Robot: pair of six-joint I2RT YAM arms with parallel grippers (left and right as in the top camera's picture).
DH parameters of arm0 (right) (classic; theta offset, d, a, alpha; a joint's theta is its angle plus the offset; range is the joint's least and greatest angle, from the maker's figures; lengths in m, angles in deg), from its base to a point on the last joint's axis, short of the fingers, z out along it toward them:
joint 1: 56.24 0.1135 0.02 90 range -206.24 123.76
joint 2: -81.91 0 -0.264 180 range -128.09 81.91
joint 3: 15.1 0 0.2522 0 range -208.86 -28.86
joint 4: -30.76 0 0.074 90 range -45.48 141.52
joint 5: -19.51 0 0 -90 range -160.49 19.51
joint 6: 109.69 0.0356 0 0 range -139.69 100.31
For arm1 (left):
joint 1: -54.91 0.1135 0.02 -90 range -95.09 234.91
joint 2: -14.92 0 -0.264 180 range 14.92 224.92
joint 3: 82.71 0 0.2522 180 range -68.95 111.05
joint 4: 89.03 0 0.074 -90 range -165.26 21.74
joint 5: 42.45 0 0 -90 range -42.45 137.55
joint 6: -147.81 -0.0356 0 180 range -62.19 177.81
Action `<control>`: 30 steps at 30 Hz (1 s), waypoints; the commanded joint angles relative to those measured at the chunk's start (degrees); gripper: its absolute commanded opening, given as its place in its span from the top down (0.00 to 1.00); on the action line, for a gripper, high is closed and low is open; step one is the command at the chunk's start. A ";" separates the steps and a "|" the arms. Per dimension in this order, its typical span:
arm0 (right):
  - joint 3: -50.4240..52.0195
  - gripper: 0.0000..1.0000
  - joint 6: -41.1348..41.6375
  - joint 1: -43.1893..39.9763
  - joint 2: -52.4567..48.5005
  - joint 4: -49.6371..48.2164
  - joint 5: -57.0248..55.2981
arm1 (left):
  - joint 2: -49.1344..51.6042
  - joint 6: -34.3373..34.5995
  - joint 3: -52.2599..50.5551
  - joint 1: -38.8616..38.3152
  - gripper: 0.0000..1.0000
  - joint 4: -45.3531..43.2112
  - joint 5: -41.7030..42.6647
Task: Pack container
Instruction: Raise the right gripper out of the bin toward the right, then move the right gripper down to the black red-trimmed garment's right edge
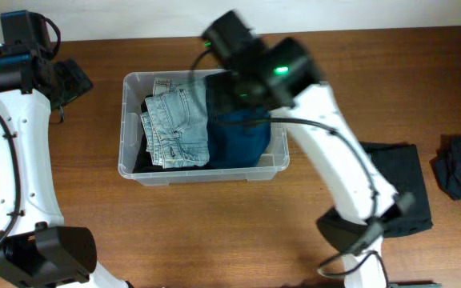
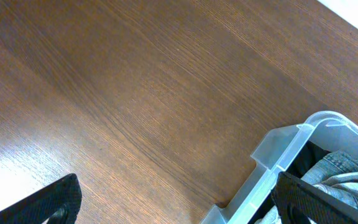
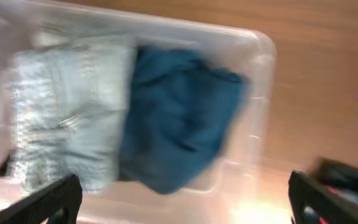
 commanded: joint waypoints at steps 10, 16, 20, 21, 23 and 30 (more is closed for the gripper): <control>2.36 0.02 1.20 -18.27 11.19 2.25 5.49 | -1.14 0.55 0.35 0.20 0.01 0.07 -0.22; 16.55 0.01 2.86 -29.86 23.41 2.25 3.56 | -1.14 0.55 0.35 0.20 0.01 0.07 -0.22; 32.04 0.01 11.41 -39.69 32.85 2.23 -2.56 | -1.14 0.55 0.35 0.20 0.01 0.07 -0.22; 35.69 0.01 12.41 -42.14 34.91 1.97 -2.49 | -1.14 0.55 0.35 0.20 0.01 0.07 -0.22; 43.15 0.01 12.66 -46.77 38.97 0.11 -1.84 | -1.14 0.55 0.35 0.20 0.01 0.07 -0.22; 64.48 0.01 11.63 -57.51 51.45 -11.65 10.80 | -1.14 0.55 0.35 0.20 0.00 0.07 -0.22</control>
